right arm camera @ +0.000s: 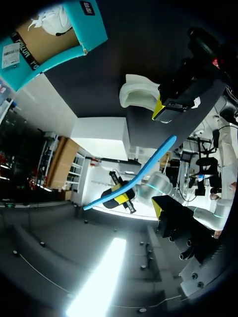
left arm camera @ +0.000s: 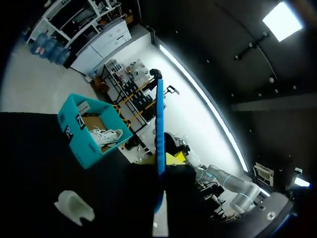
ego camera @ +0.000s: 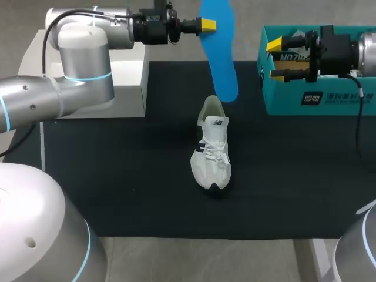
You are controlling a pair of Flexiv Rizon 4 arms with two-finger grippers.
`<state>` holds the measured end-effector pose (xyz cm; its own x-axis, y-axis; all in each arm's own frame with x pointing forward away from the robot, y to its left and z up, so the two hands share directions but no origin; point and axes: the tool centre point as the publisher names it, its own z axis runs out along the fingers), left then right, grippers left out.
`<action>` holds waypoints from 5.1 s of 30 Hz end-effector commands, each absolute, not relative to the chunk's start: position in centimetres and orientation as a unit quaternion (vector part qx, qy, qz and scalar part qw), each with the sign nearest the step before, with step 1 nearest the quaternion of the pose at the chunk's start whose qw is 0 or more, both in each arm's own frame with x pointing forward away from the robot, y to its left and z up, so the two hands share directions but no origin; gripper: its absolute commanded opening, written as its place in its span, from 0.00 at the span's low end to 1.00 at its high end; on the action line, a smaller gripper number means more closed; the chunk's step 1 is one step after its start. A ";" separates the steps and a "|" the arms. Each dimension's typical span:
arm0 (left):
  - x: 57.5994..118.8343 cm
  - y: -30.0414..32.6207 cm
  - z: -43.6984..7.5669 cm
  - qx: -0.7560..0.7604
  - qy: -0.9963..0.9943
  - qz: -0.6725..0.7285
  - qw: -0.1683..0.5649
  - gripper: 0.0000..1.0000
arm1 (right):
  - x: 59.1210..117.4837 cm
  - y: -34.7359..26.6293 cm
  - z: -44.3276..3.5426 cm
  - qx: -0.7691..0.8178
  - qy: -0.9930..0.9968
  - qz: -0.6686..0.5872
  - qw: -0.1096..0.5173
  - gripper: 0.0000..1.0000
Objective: Take the shoe out of the shoebox, open the shoe tongue, remove and reinsert the insole, then place the shoe into the shoebox
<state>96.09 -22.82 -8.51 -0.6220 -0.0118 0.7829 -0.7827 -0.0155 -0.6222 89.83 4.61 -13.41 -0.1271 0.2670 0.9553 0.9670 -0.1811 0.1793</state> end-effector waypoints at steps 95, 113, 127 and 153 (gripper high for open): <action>95.6 -25.6 -12.1 -0.489 -0.496 0.490 -0.523 0.00 | 93.1 5.2 -11.0 -0.543 -0.570 -0.527 0.320 1.00; 96.7 -29.4 -11.7 -0.500 -0.472 0.492 -0.534 0.00 | 94.8 8.0 -10.7 -0.522 -0.597 -0.508 0.337 0.42; 97.1 -30.2 -11.3 -0.515 -0.459 0.490 -0.533 0.00 | 94.1 7.8 -11.3 -0.525 -0.596 -0.494 0.354 0.26; 96.4 -31.2 -11.4 -0.514 -0.455 0.495 -0.532 0.00 | 94.3 7.8 -11.5 -0.522 -0.594 -0.498 0.357 0.00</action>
<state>96.49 -30.92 -11.30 0.0932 -0.0560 -0.9941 0.9952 -0.0242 0.0946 94.32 7.72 -11.37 -0.2017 0.2627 0.9436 0.9748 -0.0396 0.2194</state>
